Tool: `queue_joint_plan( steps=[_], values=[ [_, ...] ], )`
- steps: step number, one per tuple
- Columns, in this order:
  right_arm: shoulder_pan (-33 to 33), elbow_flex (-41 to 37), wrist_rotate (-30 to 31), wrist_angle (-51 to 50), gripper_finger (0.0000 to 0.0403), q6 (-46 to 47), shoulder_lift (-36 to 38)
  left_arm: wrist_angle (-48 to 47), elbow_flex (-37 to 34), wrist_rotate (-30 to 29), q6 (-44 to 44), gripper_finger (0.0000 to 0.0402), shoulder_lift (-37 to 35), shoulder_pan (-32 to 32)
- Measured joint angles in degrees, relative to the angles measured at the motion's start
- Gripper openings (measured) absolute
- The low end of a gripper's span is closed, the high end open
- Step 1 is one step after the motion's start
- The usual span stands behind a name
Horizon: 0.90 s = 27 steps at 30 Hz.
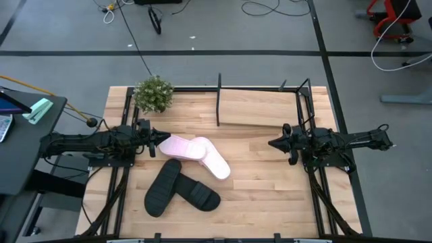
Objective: Pick and place slides into the shelf
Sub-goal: Put the left pink slide on the shelf
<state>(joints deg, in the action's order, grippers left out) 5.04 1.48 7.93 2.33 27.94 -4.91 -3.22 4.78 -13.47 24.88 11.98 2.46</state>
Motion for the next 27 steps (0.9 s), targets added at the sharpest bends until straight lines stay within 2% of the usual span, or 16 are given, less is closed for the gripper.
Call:
queue_joint_plan(
  steps=[4, 8, 14, 19, 27],
  values=[
    [-0.93, 0.0, 1.9, 0.21, 0.0013, 6.52, 0.0, 0.02, -0.01, -1.77, 0.86, 0.0036, -0.01, 0.0],
    [-1.99, 0.0, 2.14, 2.51, 0.0013, 8.43, -0.84, 0.12, -0.01, -5.94, 4.23, 0.0029, 0.01, 0.11],
    [-3.17, 0.84, 2.12, 9.96, 0.0013, 8.38, -5.59, 4.79, -0.01, -4.07, 4.44, 0.0023, 0.01, 2.59],
    [-3.17, 6.5, 0.95, 9.34, 0.0013, 5.1, -14.14, 10.52, 0.02, -2.8, 1.7, 0.0029, 0.01, 5.36],
    [-3.17, 19.93, 0.73, 7.53, 0.0013, -3.8, -31.86, 10.12, 4.53, -1.7, -2.3, 0.0034, 2.32, 8.7]
  ],
)
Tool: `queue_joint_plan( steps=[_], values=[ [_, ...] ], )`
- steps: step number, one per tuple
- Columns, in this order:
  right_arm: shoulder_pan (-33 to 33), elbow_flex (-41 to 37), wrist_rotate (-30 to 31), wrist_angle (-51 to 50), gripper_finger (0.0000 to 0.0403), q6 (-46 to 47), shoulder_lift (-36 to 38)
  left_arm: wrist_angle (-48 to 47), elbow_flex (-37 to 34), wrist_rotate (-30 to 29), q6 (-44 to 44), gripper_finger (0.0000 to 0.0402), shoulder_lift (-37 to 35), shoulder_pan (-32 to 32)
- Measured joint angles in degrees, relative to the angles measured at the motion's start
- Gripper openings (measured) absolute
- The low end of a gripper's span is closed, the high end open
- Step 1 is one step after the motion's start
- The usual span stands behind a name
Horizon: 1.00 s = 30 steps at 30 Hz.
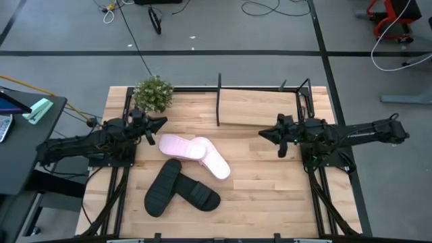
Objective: Pick and place slides into the shelf
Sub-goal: Put the left pink slide on the shelf
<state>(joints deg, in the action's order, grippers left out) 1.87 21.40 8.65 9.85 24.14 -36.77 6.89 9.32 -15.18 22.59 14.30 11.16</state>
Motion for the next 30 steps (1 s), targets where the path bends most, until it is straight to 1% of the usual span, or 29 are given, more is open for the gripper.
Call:
queue_joint_plan(
  steps=[3, 6, 9, 13, 15, 18, 21, 25, 27, 30],
  values=[
    [0.0, 5.12, -0.47, -4.25, 0.0013, -2.74, -5.56, -0.1, 3.57, 0.05, -4.02, 0.0031, 3.76, 0.33],
    [0.0, 9.49, -3.41, -8.33, 0.0013, -6.85, -10.42, -0.54, 7.25, 0.09, -6.71, 0.003, 8.97, 0.31],
    [0.0, 13.14, -6.82, -10.49, 0.0013, -11.01, -14.37, -0.54, 11.26, 0.17, -6.79, 0.0033, 14.05, 0.31],
    [0.0, 16.56, -10.66, -10.85, 0.0013, -14.78, -17.89, -0.9, 16.7, 3.28, -8.23, 0.004, 20.0, 0.3],
    [0.02, 17.69, -11.78, -10.77, 0.0013, -15.23, -18.8, -2.04, 19.6, 4.79, -10.27, 0.004, 22.41, 0.24],
    [0.0, 18.44, -13.32, -10.76, 0.0013, -14.21, -18.98, -6.85, 24.57, 4.99, -11.2, 0.0041, 25.81, 0.22],
    [0.0, 18.45, -13.65, -10.9, 0.0013, -13.5, -18.6, -13.02, 29.62, 4.92, -8.92, 0.0041, 28.8, 0.24],
    [0.2, 18.45, -13.67, -10.23, 0.0013, -16.39, -17.78, -21.98, 36.64, 4.92, -3.66, 0.0041, 32.18, -0.17],
    [0.71, 18.45, -14.17, -10.38, 0.0013, -18.41, -17.53, -25.43, 39.92, 4.91, -3.94, 0.004, 33.58, -1.17],
    [2.14, 18.45, -16.22, -10.49, 0.0013, -19.72, -17.51, -28.08, 44.15, 4.98, -4.31, 0.004, 35.62, -3.06]
  ],
)
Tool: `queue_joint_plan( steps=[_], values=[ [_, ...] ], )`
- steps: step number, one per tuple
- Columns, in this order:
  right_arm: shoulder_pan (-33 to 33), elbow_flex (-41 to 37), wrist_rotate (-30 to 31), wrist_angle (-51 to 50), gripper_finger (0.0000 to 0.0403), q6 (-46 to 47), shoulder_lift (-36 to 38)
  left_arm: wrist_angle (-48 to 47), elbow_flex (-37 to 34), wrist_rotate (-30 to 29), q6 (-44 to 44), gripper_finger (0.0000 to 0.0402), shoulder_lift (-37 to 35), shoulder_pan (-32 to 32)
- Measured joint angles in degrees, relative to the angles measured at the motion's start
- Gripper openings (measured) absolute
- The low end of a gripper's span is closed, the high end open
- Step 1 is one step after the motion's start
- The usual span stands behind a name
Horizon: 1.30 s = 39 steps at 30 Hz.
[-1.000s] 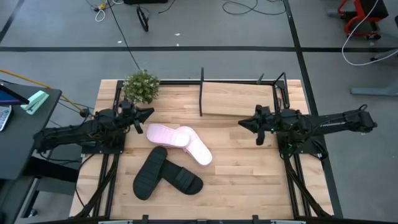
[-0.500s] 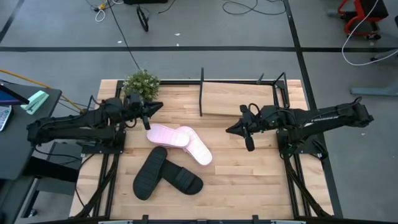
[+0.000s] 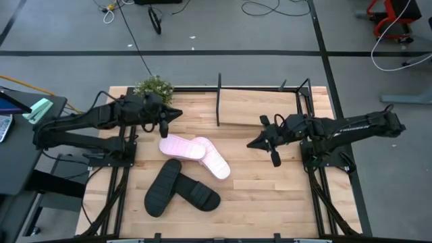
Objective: Pick and place slides into the shelf
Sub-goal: Put the left pink slide on the shelf
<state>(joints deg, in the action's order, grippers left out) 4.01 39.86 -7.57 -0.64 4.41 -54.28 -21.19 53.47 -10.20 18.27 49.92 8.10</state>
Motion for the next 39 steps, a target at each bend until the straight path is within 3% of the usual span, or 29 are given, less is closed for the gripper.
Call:
queue_joint_plan(
  steps=[6, 14, 18, 24, 31, 35, 39],
  values=[
    [4.92, 0.0, -0.47, -4.28, 0.0013, -3.45, -0.46, -5.47, 5.72, -0.02, 0.63, 0.0038, 2.28, -3.6],
    [9.42, 0.0, -0.48, -8.88, 0.0021, -4.02, -1.77, -8.39, 6.43, -0.02, 0.6, 0.0034, 2.35, -6.53],
    [12.32, 0.0, 0.22, -7.09, 0.0037, -0.81, -6.14, -10.5, 6.43, -0.04, 0.56, 0.0039, 2.34, -6.38],
    [17.53, 0.35, 7.53, -3.82, 0.0082, -0.03, -16.76, -13.47, 6.43, -0.06, -1.54, 0.0036, 2.33, -6.29],
    [16.98, 12.26, 8.54, -6.71, 0.0138, 2.62, -29.45, -18.58, 6.43, -0.06, -2.5, 0.003, 2.31, -6.42],
    [15.14, 20.45, 6.97, -8.1, 0.0142, 6.31, -34.24, -18.56, 6.43, -0.06, -2.48, 0.0036, 2.31, -6.42],
    [12.91, 26.91, 6.71, -18.23, 0.0141, 12.28, -37.4, -18.54, 6.43, -0.06, -2.52, 0.0042, 2.31, -6.42]
  ],
)
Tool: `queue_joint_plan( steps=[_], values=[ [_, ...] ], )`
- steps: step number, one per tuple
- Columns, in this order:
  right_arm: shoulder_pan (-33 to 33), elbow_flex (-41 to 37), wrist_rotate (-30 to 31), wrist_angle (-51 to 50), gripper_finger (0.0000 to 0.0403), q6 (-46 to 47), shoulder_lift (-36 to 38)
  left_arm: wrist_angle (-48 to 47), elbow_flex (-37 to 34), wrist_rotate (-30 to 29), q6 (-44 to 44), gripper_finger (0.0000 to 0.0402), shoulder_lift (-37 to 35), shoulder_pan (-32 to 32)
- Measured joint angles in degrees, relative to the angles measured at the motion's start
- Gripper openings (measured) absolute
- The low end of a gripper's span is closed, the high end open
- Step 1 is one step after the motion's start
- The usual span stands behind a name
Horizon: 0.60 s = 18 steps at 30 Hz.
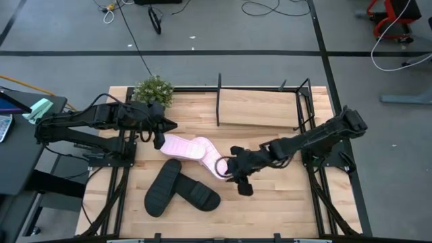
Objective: Pick and place slides into the shelf
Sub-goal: Put the left pink slide on the shelf
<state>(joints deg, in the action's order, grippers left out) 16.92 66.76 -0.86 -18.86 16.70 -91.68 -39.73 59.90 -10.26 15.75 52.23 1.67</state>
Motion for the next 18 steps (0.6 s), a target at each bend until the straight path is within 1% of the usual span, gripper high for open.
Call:
queue_joint_plan(
  steps=[3, 7, 9, 12, 14, 18],
  values=[
    [-1.4, 2.41, -1.96, -6.38, 0.0142, 0.3, -1.29, -0.01, 0.0, 0.0, 0.12, 0.0043, 0.0, 0.01],
    [-1.8, 3.06, -5.04, -6.82, 0.0144, -1.68, -1.31, 0.42, 0.0, 0.0, 1.4, 0.004, 0.0, 0.02],
    [-1.75, 3.06, -5.07, -7.45, 0.0144, -3.75, -1.31, 0.49, 0.0, 0.37, 0.79, 0.0037, 0.0, -0.03],
    [-1.74, 3.04, -5.05, -8.4, 0.0144, -6.54, -1.33, 0.52, 0.0, 4.56, -1.26, 0.0031, 0.0, -0.02],
    [-1.76, 3.04, -5.01, -8.6, 0.0144, -8.36, -1.31, 0.62, 0.0, 6.18, -1.47, 0.0026, 0.0, -0.07],
    [-1.76, 3.04, -4.92, -8.6, 0.0144, -9.75, -1.31, 0.68, 0.0, 6.47, -1.88, 0.0017, 0.0, -0.04]
  ],
)
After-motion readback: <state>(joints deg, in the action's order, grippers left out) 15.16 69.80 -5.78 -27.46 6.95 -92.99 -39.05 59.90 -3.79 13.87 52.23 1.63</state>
